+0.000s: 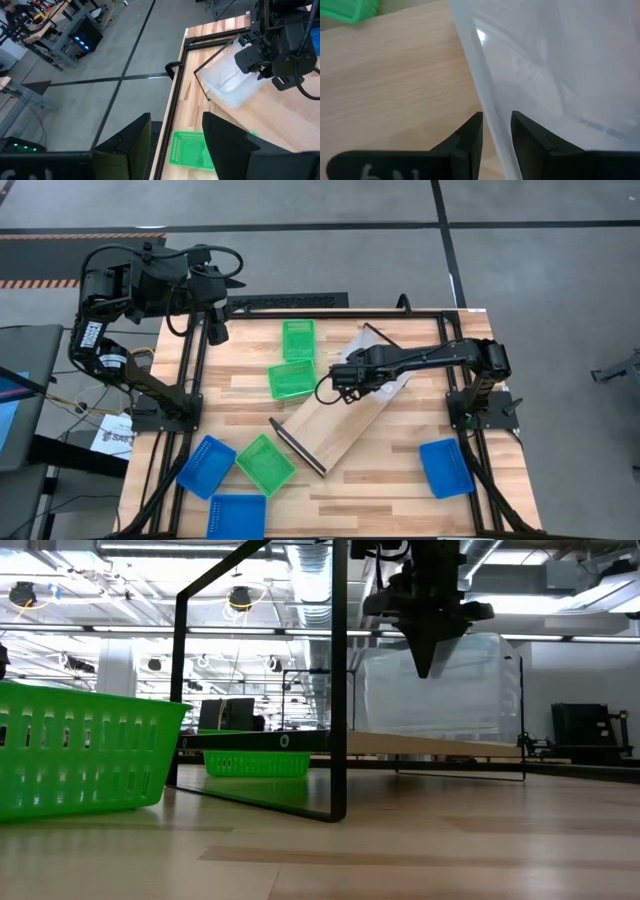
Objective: Stack baskets on shelf by color
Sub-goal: Stack the transparent bin on the other transparent bins on the shelf, then put the right blue bin on the shelf
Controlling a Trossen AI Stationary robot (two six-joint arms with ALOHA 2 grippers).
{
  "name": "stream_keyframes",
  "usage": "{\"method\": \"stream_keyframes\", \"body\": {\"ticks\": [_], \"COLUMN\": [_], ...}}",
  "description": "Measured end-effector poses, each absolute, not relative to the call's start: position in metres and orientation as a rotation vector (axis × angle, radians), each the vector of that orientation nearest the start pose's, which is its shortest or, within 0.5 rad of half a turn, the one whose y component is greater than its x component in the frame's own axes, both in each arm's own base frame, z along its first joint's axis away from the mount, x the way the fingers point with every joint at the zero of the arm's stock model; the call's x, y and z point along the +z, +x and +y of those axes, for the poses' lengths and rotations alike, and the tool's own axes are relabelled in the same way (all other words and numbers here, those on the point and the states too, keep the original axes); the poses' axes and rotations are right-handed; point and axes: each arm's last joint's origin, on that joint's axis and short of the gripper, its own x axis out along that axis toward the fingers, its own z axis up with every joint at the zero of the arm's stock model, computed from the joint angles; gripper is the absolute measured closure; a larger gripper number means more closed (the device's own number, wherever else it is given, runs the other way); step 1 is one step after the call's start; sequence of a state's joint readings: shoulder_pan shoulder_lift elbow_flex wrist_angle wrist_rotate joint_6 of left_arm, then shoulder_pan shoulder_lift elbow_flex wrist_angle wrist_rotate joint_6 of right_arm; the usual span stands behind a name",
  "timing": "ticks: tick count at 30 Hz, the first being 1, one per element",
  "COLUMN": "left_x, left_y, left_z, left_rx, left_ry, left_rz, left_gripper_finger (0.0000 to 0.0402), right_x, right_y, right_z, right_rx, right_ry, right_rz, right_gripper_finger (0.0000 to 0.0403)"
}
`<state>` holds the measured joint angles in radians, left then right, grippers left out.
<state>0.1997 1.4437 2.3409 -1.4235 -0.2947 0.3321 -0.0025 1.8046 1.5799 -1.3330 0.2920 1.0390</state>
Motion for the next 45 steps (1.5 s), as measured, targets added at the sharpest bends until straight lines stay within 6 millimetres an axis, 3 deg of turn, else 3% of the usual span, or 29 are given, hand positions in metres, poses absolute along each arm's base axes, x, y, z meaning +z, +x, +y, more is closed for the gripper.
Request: {"method": "stream_keyframes", "body": {"ticks": [4,11,16,20,22,25,28,34,45], "left_x": [0.546,0.546,0.546,0.546,0.546,0.544,0.543,0.542,0.541], "left_y": [0.17,0.17,0.17,0.17,0.169,0.169,0.168,0.167,0.173], "left_z": [0.043,0.043,0.043,0.043,0.043,0.043,0.043,0.042,0.041], "left_rx": [0.391,0.391,0.391,0.39,0.391,0.391,0.387,0.387,0.303], "left_ry": [0.343,0.343,0.343,0.343,0.336,0.322,0.32,0.316,0.3], "left_rz": [0.607,0.607,0.607,0.608,0.613,0.629,0.646,0.653,0.634], "left_gripper_finger": [0.0233,0.0233,0.0233,0.0233,0.0233,0.0233,0.0233,0.0233,0.0233], "right_x": [0.269,0.282,0.315,0.354,0.374,0.388,0.383,0.342,0.308], "right_y": [0.336,0.339,0.341,0.334,0.328,0.323,0.319,0.306,0.209], "right_z": [-0.009,-0.008,-0.009,-0.005,0.002,0.021,0.044,0.094,0.178], "right_rx": [-0.97,-0.913,-0.892,-0.889,-0.874,-0.79,-0.761,-0.874,-1.133], "right_ry": [0.584,0.548,0.523,0.505,0.527,0.616,0.693,0.793,1.017], "right_rz": [1.242,1.236,1.171,1.113,1.083,1.066,1.107,1.234,1.276], "right_gripper_finger": [0.0263,0.0192,0.0173,0.0177,0.0179,0.018,0.0184,0.0187,0.0172]}}
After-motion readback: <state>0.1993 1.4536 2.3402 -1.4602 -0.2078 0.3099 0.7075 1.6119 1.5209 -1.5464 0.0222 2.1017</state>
